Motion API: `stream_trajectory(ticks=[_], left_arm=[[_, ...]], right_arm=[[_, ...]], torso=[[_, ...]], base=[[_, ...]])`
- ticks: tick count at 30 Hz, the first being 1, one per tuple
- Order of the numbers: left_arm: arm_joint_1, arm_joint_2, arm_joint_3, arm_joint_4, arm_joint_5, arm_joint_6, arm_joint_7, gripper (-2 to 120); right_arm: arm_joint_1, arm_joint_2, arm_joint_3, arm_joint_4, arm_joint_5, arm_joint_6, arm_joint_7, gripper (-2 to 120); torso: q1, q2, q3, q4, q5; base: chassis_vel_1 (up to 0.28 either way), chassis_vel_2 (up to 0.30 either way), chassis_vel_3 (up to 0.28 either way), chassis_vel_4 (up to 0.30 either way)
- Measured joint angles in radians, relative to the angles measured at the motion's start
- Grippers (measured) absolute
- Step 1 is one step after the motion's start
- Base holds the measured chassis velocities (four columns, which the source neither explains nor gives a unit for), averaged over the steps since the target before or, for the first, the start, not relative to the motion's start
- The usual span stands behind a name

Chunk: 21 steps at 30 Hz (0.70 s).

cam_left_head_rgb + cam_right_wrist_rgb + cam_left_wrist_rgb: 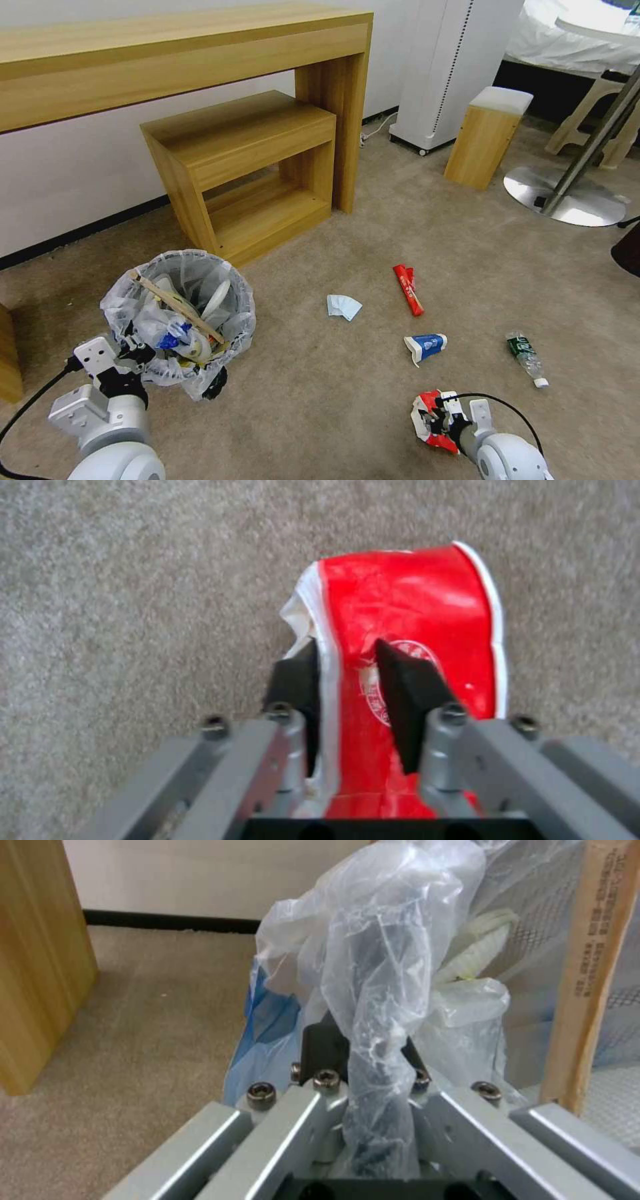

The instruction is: Pick up the trash bin and place the garbage on the floor into it.

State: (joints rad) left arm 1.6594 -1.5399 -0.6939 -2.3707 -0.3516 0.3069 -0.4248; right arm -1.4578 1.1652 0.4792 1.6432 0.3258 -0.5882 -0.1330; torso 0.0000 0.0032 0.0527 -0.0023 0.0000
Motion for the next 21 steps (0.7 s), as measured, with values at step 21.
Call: stream_trajectory(ticks=[21], left_arm=[[0.009, -0.035, 0.130, 0.073, 0.049, -0.007, 0.001, 0]], right_arm=[[0.027, -0.053, 0.053, 0.290, 0.257, 0.692, -0.465, 0]], torso=[[0.000, 0.000, 0.000, 0.0001, -0.0001]], base=[[0.000, 0.000, 0.000, 0.000]])
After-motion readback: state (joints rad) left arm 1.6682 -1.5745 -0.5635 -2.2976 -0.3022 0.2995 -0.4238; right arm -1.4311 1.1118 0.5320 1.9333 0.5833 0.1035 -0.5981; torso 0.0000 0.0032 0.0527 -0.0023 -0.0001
